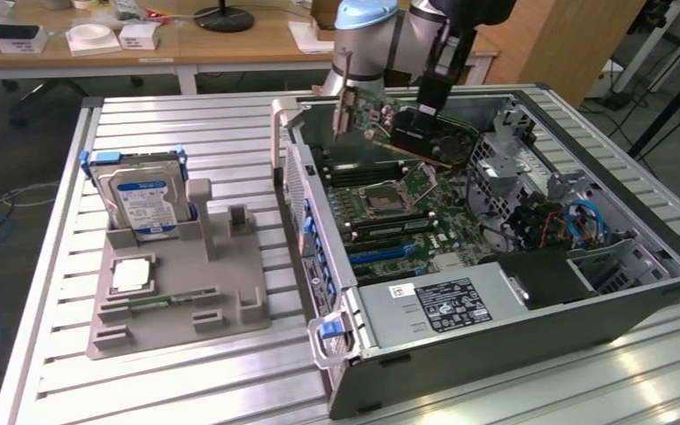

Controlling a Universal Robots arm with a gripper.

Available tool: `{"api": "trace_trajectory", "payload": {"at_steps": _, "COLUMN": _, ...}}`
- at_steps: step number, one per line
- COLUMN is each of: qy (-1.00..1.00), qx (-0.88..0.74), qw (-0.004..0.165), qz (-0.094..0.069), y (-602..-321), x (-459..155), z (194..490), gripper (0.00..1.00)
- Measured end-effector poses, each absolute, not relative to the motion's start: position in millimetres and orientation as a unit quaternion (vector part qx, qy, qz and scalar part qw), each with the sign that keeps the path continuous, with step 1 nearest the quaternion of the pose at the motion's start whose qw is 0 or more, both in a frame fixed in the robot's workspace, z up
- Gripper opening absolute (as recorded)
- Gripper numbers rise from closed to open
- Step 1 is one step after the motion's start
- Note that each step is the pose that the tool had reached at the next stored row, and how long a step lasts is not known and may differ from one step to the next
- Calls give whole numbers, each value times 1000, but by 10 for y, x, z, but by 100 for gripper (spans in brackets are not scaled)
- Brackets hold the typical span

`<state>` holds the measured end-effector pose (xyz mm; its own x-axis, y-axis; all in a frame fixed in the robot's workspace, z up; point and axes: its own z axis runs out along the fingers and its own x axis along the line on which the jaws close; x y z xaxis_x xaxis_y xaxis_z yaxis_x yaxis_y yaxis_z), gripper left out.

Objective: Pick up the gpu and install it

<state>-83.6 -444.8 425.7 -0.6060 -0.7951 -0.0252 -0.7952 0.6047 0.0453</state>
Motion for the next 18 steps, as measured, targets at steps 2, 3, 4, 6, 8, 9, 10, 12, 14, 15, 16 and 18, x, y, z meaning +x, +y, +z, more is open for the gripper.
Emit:
{"api": "trace_trajectory", "payload": {"at_steps": 2, "qy": 892, "qx": -451, "qw": 1, "qz": 26, "y": -4448, "x": -836, "z": 4255, "gripper": 26}}
{"api": "trace_trajectory", "payload": {"at_steps": 3, "qy": 890, "qx": -454, "qw": 1, "qz": 26, "y": -4448, "x": -836, "z": 4254, "gripper": 26}}
{"api": "trace_trajectory", "payload": {"at_steps": 4, "qy": 889, "qx": -457, "qw": 1, "qz": 26, "y": -4448, "x": -836, "z": 4253, "gripper": 26}}
{"api": "trace_trajectory", "payload": {"at_steps": 6, "qy": 885, "qx": -464, "qw": 1, "qz": 26, "y": -4448, "x": -836, "z": 4252, "gripper": 26}}
{"api": "trace_trajectory", "payload": {"at_steps": 8, "qy": 882, "qx": -471, "qw": 0, "qz": 26, "y": -4448, "x": -836, "z": 4250, "gripper": 26}}
{"api": "trace_trajectory", "payload": {"at_steps": 9, "qy": 880, "qx": -474, "qw": 0, "qz": 26, "y": -4448, "x": -836, "z": 4250, "gripper": 26}}
{"api": "trace_trajectory", "payload": {"at_steps": 10, "qy": 878, "qx": -477, "qw": 0, "qz": 26, "y": -4448, "x": -836, "z": 4249, "gripper": 26}}
{"api": "trace_trajectory", "payload": {"at_steps": 12, "qy": 875, "qx": -484, "qw": 0, "qz": 26, "y": -4448, "x": -836, "z": 4248, "gripper": 26}}
{"api": "trace_trajectory", "payload": {"at_steps": 14, "qy": 871, "qx": -490, "qw": 0, "qz": 26, "y": -4448, "x": -836, "z": 4246, "gripper": 26}}
{"api": "trace_trajectory", "payload": {"at_steps": 15, "qy": 869, "qx": -493, "qw": 0, "qz": 26, "y": -4448, "x": -836, "z": 4245, "gripper": 26}}
{"api": "trace_trajectory", "payload": {"at_steps": 16, "qy": 868, "qx": -496, "qw": 0, "qz": 26, "y": -4448, "x": -836, "z": 4245, "gripper": 26}}
{"api": "trace_trajectory", "payload": {"at_steps": 18, "qy": 864, "qx": -502, "qw": 0, "qz": 26, "y": -4448, "x": -836, "z": 4243, "gripper": 26}}
